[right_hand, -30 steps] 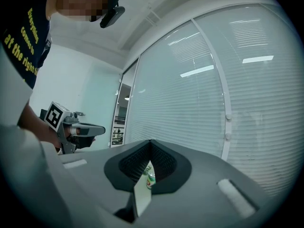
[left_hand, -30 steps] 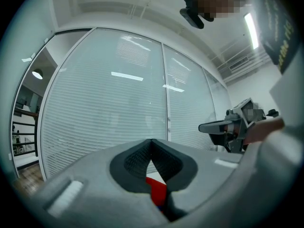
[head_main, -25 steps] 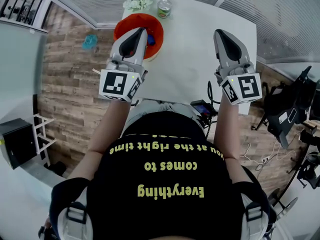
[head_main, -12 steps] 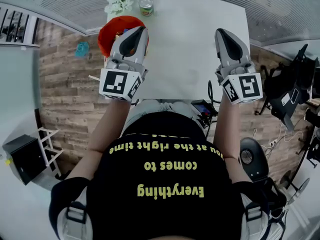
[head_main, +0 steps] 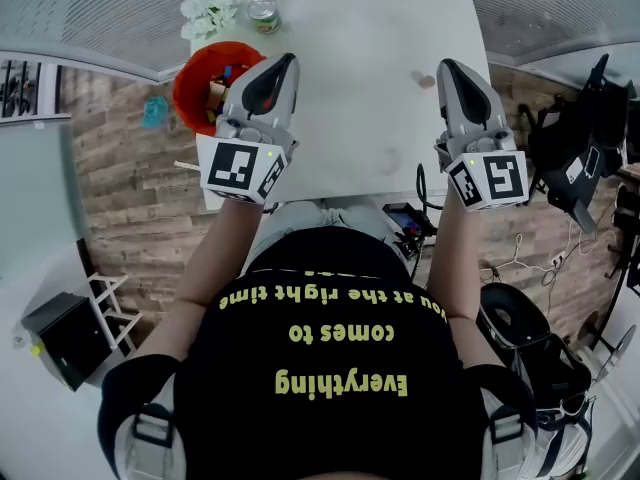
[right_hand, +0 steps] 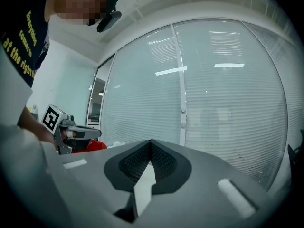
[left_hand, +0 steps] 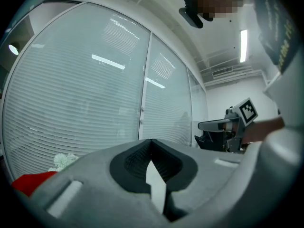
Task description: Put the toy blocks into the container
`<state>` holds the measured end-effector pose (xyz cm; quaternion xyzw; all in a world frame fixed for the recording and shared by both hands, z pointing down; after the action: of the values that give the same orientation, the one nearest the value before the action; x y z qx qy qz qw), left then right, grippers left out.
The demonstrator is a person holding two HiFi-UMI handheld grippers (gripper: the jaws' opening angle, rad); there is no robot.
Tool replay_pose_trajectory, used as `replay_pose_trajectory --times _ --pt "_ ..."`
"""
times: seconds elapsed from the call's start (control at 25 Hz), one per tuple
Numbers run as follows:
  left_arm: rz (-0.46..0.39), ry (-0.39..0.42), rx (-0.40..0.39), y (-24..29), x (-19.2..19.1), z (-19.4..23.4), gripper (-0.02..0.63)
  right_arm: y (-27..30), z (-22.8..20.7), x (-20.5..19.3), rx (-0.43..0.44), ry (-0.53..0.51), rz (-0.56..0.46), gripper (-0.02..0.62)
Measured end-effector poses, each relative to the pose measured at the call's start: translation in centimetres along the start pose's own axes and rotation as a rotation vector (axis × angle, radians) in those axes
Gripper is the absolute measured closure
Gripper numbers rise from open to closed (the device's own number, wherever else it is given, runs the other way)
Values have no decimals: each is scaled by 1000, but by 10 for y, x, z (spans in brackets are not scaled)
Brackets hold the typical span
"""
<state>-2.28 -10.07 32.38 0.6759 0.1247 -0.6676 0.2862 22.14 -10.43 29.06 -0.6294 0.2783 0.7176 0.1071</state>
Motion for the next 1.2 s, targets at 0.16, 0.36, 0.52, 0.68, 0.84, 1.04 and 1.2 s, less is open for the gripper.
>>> replay_pose_trajectory --times 0.16,0.36,0.52,0.68,0.84,1.04,1.2 --pt "14 -5 -35 12 -3 -5 609 -5 -10 -9 -39 21 21 588" --pt "30 -10 -65 25 -8 -8 609 -5 -20 -22 -69 51 46 588" --pt "44 -22 -85 36 -13 -8 609 -4 -27 -28 -90 62 65 588" --pt "58 -24 -106 46 -17 -10 609 -2 -35 -41 -107 84 81 588" --pt "72 -24 -131 56 -21 -16 609 1 -40 -54 -119 104 114 588" --pt "91 -23 -155 67 -26 -22 609 3 -49 -76 -140 132 158 588" --pt "102 -22 -172 77 -28 -29 609 1 -59 -90 -156 157 188 586"
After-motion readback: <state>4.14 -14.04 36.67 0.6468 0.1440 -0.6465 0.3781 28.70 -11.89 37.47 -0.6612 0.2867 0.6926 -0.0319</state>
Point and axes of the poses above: the fingertips, and each gripper's own axes: y forward along the fingers, z to its left, x out of its top, the point moved 5 cm from there along -y, backward along the fingers, and after that the axes turned 11 degrees about z, right-handed, at the moved point
